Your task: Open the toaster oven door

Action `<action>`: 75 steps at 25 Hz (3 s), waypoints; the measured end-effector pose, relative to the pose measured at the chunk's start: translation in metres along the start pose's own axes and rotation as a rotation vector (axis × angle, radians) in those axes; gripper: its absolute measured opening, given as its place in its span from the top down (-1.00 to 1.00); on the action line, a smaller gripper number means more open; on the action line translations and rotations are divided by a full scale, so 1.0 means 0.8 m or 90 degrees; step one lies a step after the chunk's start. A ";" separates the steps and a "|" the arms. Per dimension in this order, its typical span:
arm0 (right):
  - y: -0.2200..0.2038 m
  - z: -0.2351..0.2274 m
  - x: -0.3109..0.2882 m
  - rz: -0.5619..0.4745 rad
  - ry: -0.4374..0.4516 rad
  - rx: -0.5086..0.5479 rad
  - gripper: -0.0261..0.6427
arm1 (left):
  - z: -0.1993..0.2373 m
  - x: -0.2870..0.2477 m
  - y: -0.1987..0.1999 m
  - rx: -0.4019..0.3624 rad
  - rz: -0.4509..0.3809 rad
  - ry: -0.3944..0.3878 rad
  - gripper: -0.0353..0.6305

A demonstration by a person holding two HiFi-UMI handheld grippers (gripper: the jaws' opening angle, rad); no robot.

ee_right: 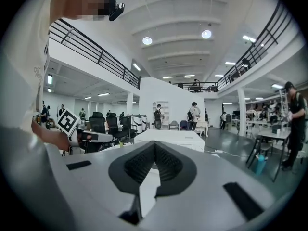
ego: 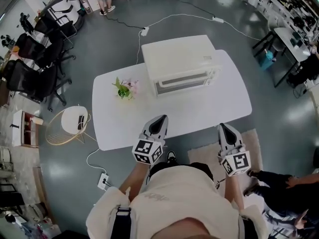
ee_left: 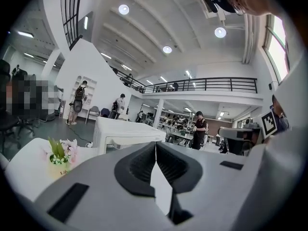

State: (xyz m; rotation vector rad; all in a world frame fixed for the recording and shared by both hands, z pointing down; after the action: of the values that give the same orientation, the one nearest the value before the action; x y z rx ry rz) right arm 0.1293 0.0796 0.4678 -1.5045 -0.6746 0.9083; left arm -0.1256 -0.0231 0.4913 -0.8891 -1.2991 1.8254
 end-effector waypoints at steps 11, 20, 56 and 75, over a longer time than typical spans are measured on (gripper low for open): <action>-0.007 -0.033 -0.034 0.015 0.011 -0.025 0.90 | 0.016 -0.031 0.004 0.005 0.022 0.021 0.83; 0.001 -0.096 -0.103 0.015 0.097 0.012 0.90 | 0.018 -0.074 0.032 0.002 0.023 0.094 0.83; -0.041 -0.243 -0.294 0.174 0.254 -0.014 0.90 | 0.016 -0.168 0.030 0.013 0.023 0.241 0.83; -0.065 -0.240 -0.303 0.292 0.201 -0.076 0.90 | 0.058 -0.140 0.029 0.026 0.012 0.227 0.83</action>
State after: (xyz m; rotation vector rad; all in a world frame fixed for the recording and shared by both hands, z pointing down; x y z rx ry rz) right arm 0.1679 -0.2181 0.5591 -1.9016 -0.1544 0.9492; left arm -0.1116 -0.1455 0.4953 -1.1474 -1.0279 1.6093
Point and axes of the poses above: the fingertips, and each gripper's own axes: x backward along the fingers, z to its left, y out of its top, the point moved 5 cm from there along x, backward along the fingers, and after that the axes turned 14 degrees about y, right-handed, at the moved point
